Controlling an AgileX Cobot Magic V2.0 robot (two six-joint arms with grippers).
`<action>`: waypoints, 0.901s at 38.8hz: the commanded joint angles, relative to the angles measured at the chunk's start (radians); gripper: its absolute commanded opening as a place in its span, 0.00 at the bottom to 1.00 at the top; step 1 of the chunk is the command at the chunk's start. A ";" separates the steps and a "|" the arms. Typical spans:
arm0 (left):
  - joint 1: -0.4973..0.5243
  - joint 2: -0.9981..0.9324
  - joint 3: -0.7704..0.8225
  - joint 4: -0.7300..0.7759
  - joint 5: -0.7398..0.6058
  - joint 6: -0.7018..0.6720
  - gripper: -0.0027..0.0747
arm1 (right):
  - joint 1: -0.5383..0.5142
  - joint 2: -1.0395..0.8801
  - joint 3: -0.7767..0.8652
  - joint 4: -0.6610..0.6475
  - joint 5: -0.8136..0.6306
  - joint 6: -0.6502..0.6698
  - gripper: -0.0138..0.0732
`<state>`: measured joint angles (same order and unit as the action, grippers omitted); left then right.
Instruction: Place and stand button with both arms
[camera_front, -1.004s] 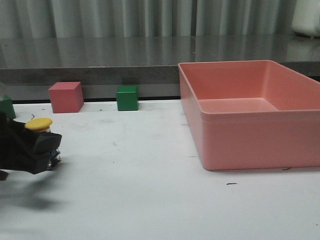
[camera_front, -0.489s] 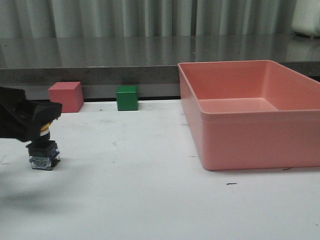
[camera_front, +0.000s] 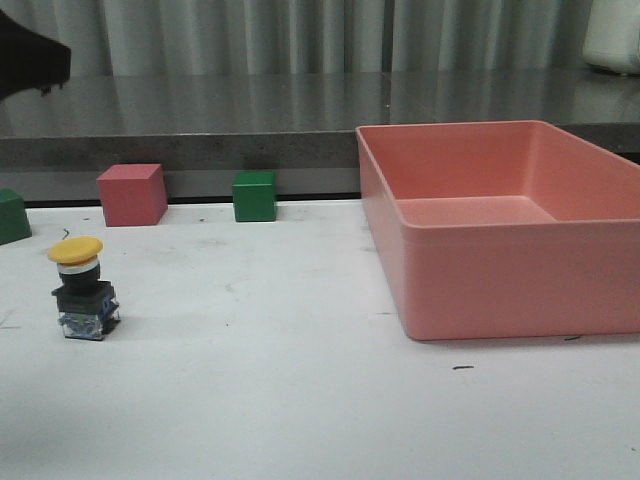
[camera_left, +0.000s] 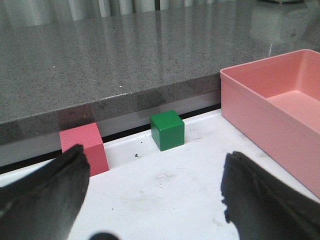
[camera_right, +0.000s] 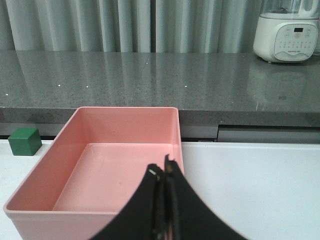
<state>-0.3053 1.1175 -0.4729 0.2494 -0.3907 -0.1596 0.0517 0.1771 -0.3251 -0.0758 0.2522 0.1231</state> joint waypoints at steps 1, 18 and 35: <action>-0.029 -0.121 -0.082 -0.020 0.136 -0.015 0.70 | -0.007 0.011 -0.026 -0.009 -0.085 -0.007 0.08; -0.049 -0.609 -0.134 -0.076 0.685 -0.015 0.18 | -0.007 0.011 -0.026 -0.009 -0.085 -0.007 0.08; -0.049 -0.919 -0.134 -0.076 0.939 -0.015 0.01 | -0.007 0.011 -0.026 -0.009 -0.085 -0.007 0.08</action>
<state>-0.3461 0.2082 -0.5726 0.1757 0.6075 -0.1636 0.0517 0.1771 -0.3251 -0.0758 0.2522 0.1231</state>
